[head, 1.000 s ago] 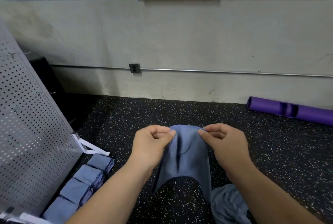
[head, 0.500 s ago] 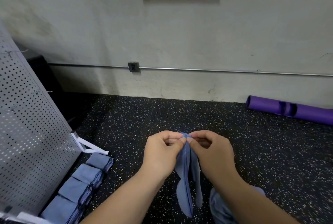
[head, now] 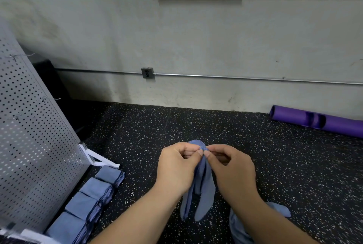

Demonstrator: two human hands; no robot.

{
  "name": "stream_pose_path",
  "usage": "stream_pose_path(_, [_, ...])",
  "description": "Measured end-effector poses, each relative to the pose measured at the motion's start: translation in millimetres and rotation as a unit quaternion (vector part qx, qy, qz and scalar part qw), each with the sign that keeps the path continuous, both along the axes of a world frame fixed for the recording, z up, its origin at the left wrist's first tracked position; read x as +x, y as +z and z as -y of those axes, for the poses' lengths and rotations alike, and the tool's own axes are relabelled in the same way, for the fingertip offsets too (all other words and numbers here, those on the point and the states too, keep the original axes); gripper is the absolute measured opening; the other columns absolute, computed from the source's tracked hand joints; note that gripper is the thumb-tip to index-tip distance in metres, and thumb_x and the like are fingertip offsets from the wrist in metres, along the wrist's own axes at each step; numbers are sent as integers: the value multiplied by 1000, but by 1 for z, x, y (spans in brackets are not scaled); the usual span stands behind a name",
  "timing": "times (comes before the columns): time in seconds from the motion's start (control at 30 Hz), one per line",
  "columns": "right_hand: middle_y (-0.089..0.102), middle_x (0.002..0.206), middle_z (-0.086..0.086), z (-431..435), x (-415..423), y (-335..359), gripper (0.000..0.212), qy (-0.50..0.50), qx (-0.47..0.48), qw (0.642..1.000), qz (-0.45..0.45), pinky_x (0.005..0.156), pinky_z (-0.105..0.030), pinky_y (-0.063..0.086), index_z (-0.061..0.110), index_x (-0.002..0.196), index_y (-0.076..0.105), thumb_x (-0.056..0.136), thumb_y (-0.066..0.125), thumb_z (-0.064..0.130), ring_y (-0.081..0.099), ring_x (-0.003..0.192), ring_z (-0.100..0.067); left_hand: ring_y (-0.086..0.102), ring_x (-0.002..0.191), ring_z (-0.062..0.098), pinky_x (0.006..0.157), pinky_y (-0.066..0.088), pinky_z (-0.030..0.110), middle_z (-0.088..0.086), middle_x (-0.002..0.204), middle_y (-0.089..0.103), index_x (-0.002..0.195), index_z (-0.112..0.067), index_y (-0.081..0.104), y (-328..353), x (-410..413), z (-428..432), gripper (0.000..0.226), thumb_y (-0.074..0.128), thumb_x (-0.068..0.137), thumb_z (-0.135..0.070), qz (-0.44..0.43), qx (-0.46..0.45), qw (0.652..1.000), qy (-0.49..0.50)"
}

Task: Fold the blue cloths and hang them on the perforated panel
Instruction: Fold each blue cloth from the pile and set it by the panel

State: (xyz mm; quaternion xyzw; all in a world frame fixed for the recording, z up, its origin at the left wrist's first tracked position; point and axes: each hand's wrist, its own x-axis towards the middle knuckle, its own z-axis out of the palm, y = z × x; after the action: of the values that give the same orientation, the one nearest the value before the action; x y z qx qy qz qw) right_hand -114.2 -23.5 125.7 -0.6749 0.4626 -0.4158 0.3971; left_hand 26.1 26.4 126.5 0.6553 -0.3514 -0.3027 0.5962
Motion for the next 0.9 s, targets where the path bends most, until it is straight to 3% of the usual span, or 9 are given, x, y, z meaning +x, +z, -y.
stream_pose_path(0.17, [78, 88, 22, -3, 1, -2, 13, 5, 10, 1000, 9, 80, -28, 61, 37, 92, 81, 93, 82, 24, 74, 85, 0, 78, 84, 15, 80, 63, 28, -2, 84, 82, 88, -16, 83, 2, 0, -2, 13, 82, 92, -4, -14, -4, 1000, -8])
stream_pose_path(0.37, [78, 88, 23, -4, 1, 1, 15, 18, 7, 1000, 12, 82, -31, 62, 37, 94, 82, 94, 81, 22, 74, 85, 1, 79, 87, 18, 86, 65, 36, -2, 87, 82, 90, -16, 83, 0, 2, -2, 12, 82, 91, -4, -19, -7, 1000, -11])
stream_pose_path(0.5, [79, 89, 22, -3, 1, 0, 13, 19, 15, 1000, 18, 85, -34, 63, 36, 94, 82, 94, 81, 22, 74, 87, 0, 79, 87, 16, 86, 64, 34, -3, 87, 82, 90, -17, 83, 2, 3, -3, 13, 82, 91, -5, -10, -10, 1000, -15])
stream_pose_path(0.73, [78, 90, 22, -3, -1, -1, 14, 16, 10, 1000, 19, 81, -26, 61, 37, 95, 82, 95, 80, 23, 73, 88, 2, 78, 86, 14, 86, 64, 34, -3, 87, 82, 90, -18, 83, 3, 1, -3, 11, 83, 91, -7, 0, -11, 1000, -13])
stream_pose_path(0.9, [78, 89, 21, -4, 0, -2, 15, -2, 2, 999, 43, 76, -19, 59, 38, 95, 81, 94, 81, 23, 73, 87, 0, 76, 82, 8, 80, 60, 24, -4, 86, 81, 91, -18, 83, 8, -2, -5, 10, 83, 92, -9, 2, -16, 1000, -13])
